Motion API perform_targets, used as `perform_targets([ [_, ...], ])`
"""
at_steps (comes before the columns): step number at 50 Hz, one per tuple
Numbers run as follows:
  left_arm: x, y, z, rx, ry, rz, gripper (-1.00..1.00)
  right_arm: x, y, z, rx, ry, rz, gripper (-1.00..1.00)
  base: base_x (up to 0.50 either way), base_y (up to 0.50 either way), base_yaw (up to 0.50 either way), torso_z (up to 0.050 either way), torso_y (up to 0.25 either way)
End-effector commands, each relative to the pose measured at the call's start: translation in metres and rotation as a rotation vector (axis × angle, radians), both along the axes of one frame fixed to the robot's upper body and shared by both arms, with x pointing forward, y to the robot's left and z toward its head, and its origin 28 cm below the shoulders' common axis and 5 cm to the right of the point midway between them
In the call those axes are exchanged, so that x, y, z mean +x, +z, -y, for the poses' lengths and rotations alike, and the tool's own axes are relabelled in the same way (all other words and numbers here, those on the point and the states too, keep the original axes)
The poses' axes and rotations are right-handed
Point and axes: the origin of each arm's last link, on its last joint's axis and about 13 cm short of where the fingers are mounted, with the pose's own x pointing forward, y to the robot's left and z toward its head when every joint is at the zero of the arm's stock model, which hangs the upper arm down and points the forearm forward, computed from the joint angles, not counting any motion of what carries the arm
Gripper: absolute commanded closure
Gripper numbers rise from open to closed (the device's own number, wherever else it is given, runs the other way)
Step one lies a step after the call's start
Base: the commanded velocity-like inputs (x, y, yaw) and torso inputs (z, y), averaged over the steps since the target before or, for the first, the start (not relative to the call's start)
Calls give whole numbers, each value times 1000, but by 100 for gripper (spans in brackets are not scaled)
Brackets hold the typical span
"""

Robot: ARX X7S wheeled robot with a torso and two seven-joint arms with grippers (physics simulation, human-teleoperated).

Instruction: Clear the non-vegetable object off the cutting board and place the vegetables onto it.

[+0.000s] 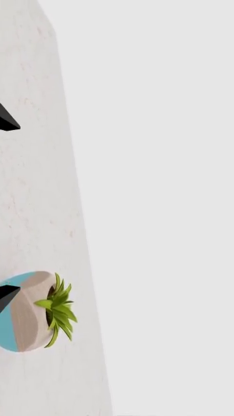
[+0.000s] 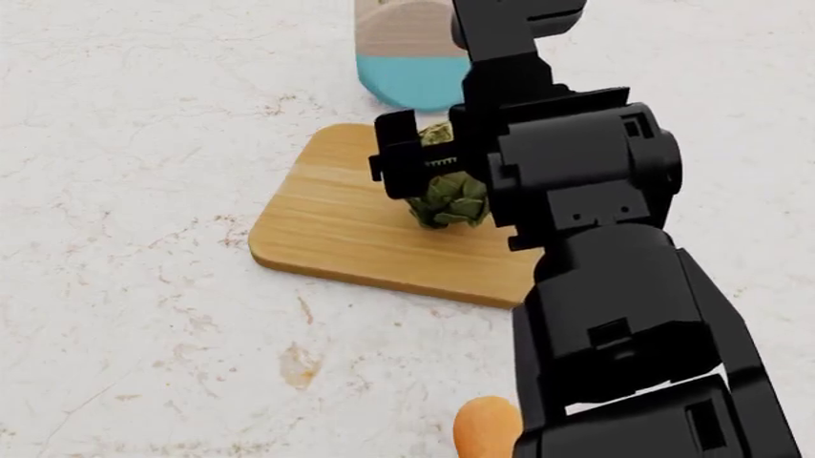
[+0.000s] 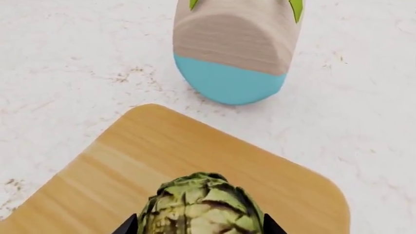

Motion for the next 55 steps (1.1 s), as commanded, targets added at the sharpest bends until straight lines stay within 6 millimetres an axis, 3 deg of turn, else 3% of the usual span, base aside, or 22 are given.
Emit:
perform_targets([
  [1,-6,6,-2,-7,-4,17,-100,0,24,3,-21,26,43,100,0,0,0,0,0],
  [13,-8,8,0,-13,-9,28,-100,-1,56,3,-47,47,123,100,0,0,0,0,0],
  [28,-11,16,5,-8,-33,46,-100,-5,71,40,-57,-76,140,100,0,0,0,0,0],
  [55,-12,26,12,-10,-66,71,-100,-14,55,109,-30,-319,101,100,0,0,0,0,0],
])
